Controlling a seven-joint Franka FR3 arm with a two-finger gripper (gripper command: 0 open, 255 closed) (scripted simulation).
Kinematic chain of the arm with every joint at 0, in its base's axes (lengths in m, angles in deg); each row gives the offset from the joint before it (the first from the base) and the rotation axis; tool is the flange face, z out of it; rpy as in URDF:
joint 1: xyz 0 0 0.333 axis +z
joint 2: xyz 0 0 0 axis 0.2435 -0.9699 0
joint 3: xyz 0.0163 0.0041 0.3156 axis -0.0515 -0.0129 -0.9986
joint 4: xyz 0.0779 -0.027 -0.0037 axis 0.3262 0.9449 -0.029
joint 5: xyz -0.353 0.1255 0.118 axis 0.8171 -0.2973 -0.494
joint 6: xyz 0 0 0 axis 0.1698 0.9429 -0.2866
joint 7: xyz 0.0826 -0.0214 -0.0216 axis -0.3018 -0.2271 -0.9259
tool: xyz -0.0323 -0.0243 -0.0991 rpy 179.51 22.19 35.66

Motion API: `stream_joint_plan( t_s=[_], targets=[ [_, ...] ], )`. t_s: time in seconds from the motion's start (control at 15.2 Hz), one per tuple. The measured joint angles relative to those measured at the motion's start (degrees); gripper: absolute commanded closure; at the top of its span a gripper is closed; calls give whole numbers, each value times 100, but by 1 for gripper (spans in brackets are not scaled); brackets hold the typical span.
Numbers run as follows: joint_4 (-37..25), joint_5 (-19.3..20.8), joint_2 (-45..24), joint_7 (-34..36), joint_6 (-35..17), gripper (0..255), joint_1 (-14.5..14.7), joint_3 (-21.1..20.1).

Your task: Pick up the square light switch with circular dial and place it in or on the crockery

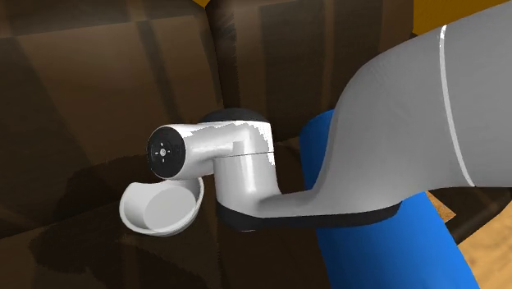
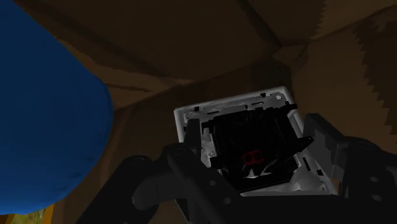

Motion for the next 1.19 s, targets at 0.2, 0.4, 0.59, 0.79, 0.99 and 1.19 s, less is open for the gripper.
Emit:
stream_joint_plan(
  t_s=[0.2, 0.4, 0.59, 0.79, 0.99, 1.19],
  targets=[
    [-168, -98, -65, -28, 224, 255, 122, -92],
    [-583, 74, -563, 216, 834, 255, 556, -198],
    [-1060, 258, -1089, 424, 1451, 255, 1092, -212],
    [-1576, 456, -1635, 614, 2007, 255, 1693, -139],
    [-2205, 592, -2161, 690, 2578, 255, 2338, -31],
    [-2716, 605, -2598, 821, 3195, 255, 2939, 45]
  ],
)
